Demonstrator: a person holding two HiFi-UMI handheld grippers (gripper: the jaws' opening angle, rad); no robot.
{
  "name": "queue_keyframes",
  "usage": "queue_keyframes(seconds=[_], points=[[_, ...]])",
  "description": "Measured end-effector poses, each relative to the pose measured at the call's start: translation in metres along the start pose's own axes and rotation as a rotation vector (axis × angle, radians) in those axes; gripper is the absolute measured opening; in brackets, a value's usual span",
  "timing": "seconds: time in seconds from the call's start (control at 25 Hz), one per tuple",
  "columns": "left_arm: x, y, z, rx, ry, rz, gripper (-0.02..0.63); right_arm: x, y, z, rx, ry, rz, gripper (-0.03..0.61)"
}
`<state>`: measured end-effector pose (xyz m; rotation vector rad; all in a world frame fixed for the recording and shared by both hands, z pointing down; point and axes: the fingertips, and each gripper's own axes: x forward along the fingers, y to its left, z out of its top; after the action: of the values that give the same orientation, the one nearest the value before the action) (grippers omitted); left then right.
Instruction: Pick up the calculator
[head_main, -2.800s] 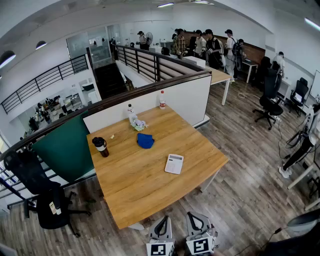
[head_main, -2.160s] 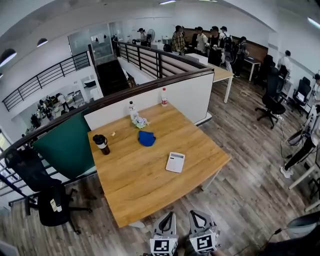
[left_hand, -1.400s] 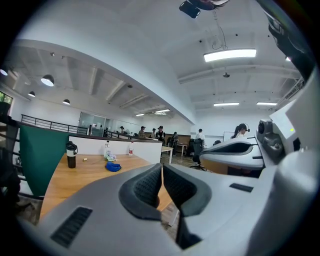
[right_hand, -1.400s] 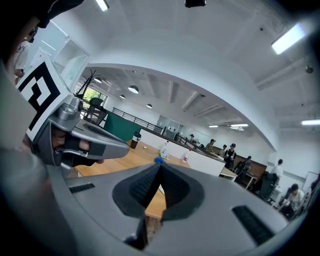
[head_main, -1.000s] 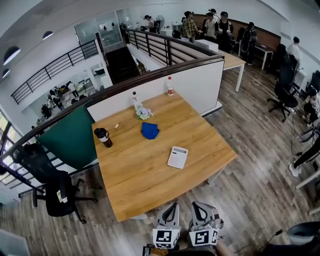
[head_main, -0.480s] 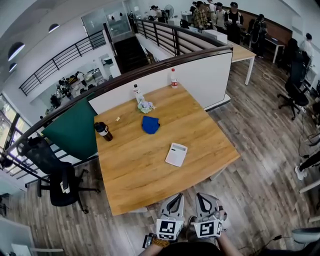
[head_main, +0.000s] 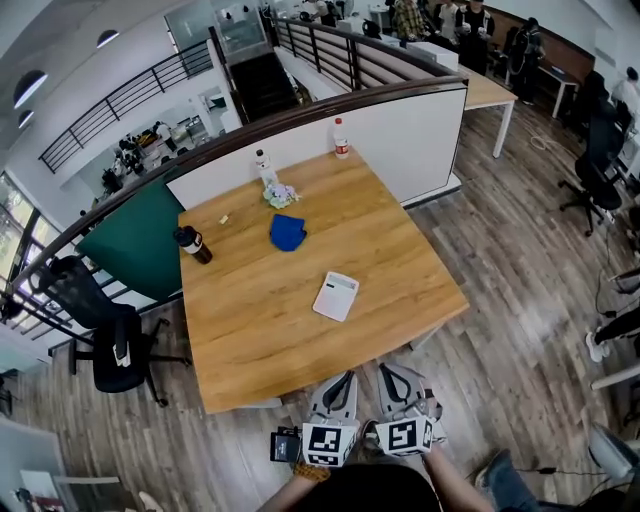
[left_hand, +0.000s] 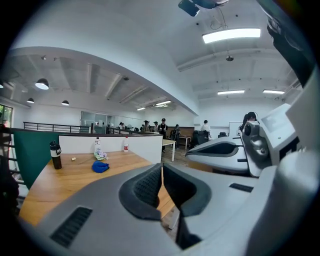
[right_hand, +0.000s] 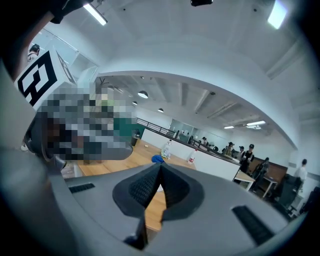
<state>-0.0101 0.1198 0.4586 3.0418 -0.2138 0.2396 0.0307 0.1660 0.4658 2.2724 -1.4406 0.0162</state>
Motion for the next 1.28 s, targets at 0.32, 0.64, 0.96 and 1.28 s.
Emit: queue_keyframes(seconds=[0.32,0.64,0.96,1.28], points=[[0.025,0.012,0.000,-0.010,0.006,0.003,0.028,0.024,-0.009,-0.016,0.034,0.077,0.022,0.006],[0.070,0.053,0.005,-0.058,-0.050,0.015,0.028,0.063,-0.022,-0.024,0.010,0.180,0.035,0.006],[0.103,0.105,0.011,0.001,-0.110,0.041,0.028,0.123,-0.033,0.003,-0.037,0.187,0.066,0.006],[0.117,0.141,-0.009,0.006,-0.067,0.111,0.029,0.165,-0.034,-0.006,-0.043,0.214,0.146,0.006]])
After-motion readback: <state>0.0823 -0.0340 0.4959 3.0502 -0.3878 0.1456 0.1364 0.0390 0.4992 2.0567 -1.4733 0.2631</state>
